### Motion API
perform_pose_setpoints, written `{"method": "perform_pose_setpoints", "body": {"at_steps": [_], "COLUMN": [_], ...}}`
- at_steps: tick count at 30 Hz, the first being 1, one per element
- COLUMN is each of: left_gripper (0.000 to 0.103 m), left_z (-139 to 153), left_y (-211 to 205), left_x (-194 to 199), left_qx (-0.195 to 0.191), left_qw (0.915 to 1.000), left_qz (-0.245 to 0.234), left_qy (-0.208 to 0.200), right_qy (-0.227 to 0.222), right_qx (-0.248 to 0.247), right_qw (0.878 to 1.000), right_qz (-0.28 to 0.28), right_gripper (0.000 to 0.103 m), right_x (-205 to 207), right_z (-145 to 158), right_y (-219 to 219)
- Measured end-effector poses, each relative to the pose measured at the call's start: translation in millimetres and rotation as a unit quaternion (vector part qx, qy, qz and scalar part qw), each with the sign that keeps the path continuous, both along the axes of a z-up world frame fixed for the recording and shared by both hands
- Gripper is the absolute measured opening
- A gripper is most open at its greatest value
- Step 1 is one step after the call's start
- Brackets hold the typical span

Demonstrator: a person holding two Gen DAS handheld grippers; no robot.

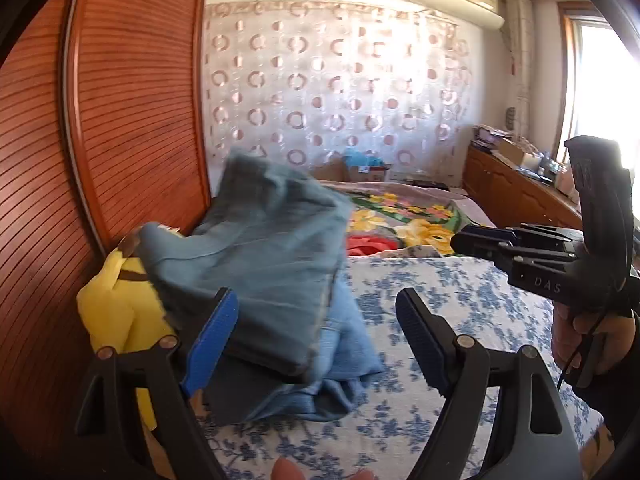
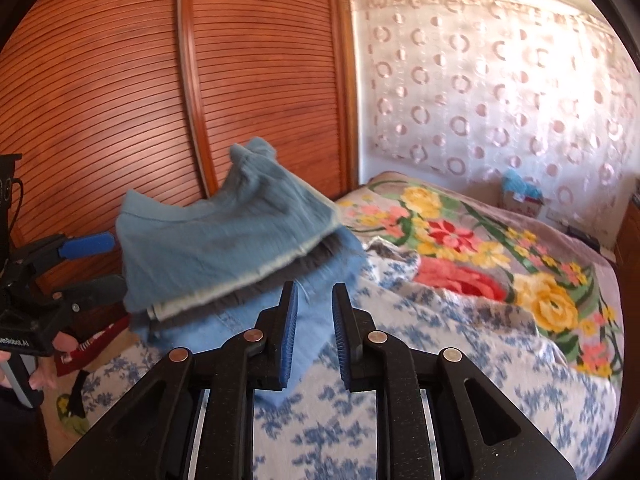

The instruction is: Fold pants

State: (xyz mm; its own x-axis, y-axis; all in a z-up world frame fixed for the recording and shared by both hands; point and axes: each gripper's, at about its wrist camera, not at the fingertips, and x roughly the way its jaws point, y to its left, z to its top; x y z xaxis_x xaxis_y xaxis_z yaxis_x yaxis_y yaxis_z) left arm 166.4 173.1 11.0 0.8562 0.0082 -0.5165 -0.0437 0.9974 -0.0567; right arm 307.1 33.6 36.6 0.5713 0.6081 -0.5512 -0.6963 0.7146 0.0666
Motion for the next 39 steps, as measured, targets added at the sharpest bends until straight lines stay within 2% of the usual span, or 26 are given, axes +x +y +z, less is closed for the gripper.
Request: {"method": "perform_pose_setpoints", "body": {"at_steps": [8, 10, 16, 25, 33, 39], "left_gripper": [0.082, 0.082, 0.082, 0.082, 0.082, 0.082], "left_z": [6.7, 7.6, 8.0, 5.6, 2.7, 3.6], "left_y": [-47.2, -59.5, -85.5, -116.7, -136.1, -143.8], "left_x": [-12.0, -15.2, -25.8, -45.6, -68.0, -90.9], "left_qx": [0.003, 0.008, 0.001, 0.015, 0.019, 0.018], "left_qw": [0.9985, 0.9980, 0.9969, 0.9963, 0.9951, 0.9946], "left_qz": [-0.053, -0.061, -0.078, -0.083, -0.096, -0.100], "left_qy": [-0.015, -0.014, -0.012, -0.017, -0.017, -0.020], "right_qy": [-0.015, -0.017, -0.026, -0.027, -0.029, -0.028], "right_qx": [0.007, 0.007, 0.012, 0.014, 0.010, 0.016], "right_qw": [0.998, 0.997, 0.994, 0.988, 0.977, 0.974], "right_qz": [-0.063, -0.075, -0.106, -0.154, -0.209, -0.224], "right_gripper": [0.051, 0.054, 0.058, 0.069, 0.070, 0.070], "right_x": [-35.0, -42.2, -66.5, -93.9, -128.5, -156.0], "right_z": [5.8, 7.3, 8.8, 5.1, -3.3, -4.7], "right_y": [-58.2, -68.6, -102.1, -137.1, -165.0, -181.1]}}
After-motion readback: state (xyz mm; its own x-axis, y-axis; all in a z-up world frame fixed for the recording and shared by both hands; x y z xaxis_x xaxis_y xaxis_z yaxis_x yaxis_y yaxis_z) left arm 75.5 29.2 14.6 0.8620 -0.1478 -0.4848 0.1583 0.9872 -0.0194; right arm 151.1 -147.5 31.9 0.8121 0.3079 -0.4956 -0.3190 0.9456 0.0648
